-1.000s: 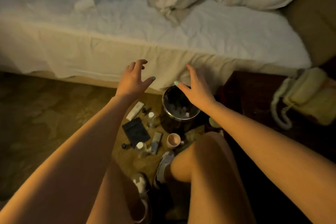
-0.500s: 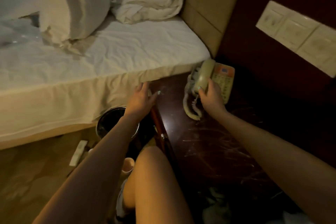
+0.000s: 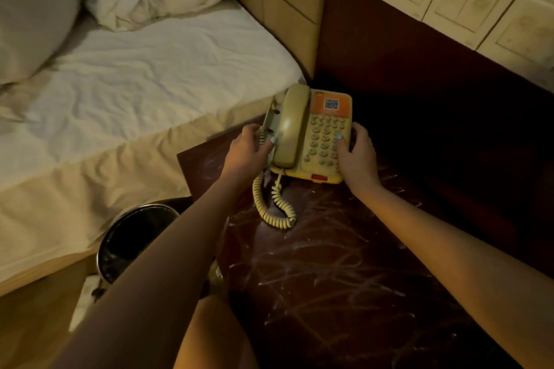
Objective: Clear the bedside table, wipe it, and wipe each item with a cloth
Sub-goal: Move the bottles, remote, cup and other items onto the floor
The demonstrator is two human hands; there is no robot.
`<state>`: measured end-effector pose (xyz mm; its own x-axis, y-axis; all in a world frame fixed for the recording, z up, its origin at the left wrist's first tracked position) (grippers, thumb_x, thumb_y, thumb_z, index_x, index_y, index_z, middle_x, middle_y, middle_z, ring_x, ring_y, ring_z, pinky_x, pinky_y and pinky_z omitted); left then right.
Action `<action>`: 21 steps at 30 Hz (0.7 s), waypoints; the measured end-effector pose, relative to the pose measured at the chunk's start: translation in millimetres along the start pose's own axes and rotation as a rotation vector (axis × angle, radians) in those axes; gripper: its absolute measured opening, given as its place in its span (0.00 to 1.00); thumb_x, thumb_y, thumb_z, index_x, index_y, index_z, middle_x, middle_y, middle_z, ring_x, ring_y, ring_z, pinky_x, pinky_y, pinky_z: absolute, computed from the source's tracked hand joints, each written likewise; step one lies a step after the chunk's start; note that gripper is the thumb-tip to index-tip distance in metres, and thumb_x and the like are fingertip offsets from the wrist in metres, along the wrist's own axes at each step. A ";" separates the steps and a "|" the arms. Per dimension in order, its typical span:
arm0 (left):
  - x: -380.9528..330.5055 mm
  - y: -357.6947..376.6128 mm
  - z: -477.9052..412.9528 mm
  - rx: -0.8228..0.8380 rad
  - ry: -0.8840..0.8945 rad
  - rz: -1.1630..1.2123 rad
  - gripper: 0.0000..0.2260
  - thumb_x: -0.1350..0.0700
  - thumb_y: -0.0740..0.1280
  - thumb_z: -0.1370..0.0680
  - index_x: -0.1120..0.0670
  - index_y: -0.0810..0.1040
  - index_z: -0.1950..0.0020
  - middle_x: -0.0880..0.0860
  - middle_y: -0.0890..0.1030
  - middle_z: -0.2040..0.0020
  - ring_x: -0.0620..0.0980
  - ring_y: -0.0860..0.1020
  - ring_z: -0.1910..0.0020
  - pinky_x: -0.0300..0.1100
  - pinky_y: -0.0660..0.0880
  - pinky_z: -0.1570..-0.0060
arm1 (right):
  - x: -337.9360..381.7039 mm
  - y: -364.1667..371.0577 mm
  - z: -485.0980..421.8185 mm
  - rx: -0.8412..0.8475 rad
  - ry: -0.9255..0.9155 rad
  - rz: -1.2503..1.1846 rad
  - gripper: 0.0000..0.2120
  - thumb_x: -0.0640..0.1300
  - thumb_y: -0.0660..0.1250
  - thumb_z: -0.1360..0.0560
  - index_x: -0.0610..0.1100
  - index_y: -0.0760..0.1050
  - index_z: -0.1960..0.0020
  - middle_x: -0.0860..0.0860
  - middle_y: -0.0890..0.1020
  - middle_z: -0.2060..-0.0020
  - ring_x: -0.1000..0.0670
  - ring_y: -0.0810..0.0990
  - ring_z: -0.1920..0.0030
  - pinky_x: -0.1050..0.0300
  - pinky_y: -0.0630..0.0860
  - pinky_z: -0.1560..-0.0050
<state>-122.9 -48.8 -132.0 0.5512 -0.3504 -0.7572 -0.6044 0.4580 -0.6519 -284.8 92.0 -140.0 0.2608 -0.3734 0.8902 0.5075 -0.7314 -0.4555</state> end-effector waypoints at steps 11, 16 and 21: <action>-6.1 13.2 -38.8 0.091 -0.144 0.372 0.30 0.43 0.70 0.25 0.57 0.68 0.29 0.53 0.78 0.40 0.50 0.79 0.44 0.50 0.77 0.40 | -2.4 3.8 -30.1 0.058 0.070 -0.206 0.22 0.48 0.62 0.20 0.47 0.63 0.28 0.58 0.75 0.48 0.55 0.75 0.45 0.62 0.74 0.52; -7.1 21.1 -27.4 0.067 -0.143 0.520 0.19 0.41 0.57 0.19 0.52 0.79 0.42 0.53 0.82 0.46 0.51 0.81 0.46 0.51 0.78 0.45 | -4.1 1.9 -27.2 0.061 0.128 -0.398 0.18 0.48 0.62 0.20 0.47 0.65 0.32 0.54 0.77 0.46 0.60 0.77 0.52 0.65 0.73 0.56; -11.5 28.6 -13.0 0.047 -0.201 0.620 0.18 0.44 0.54 0.17 0.53 0.79 0.44 0.55 0.81 0.46 0.54 0.80 0.45 0.48 0.77 0.47 | -0.7 -6.4 -18.7 0.110 0.144 -0.458 0.11 0.49 0.59 0.19 0.51 0.68 0.37 0.53 0.80 0.49 0.55 0.81 0.51 0.58 0.76 0.54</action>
<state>-154.0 -42.4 -142.5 0.2081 0.1478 -0.9669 -0.8213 0.5633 -0.0906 -303.5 86.3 -137.7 -0.1214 -0.1086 0.9866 0.6290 -0.7774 -0.0082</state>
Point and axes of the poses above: each hand's wrist, its own z-axis away from the middle knuckle, its own y-axis out of the palm, x = y × z, the point moved 1 cm from there along -z, towards the middle knuckle
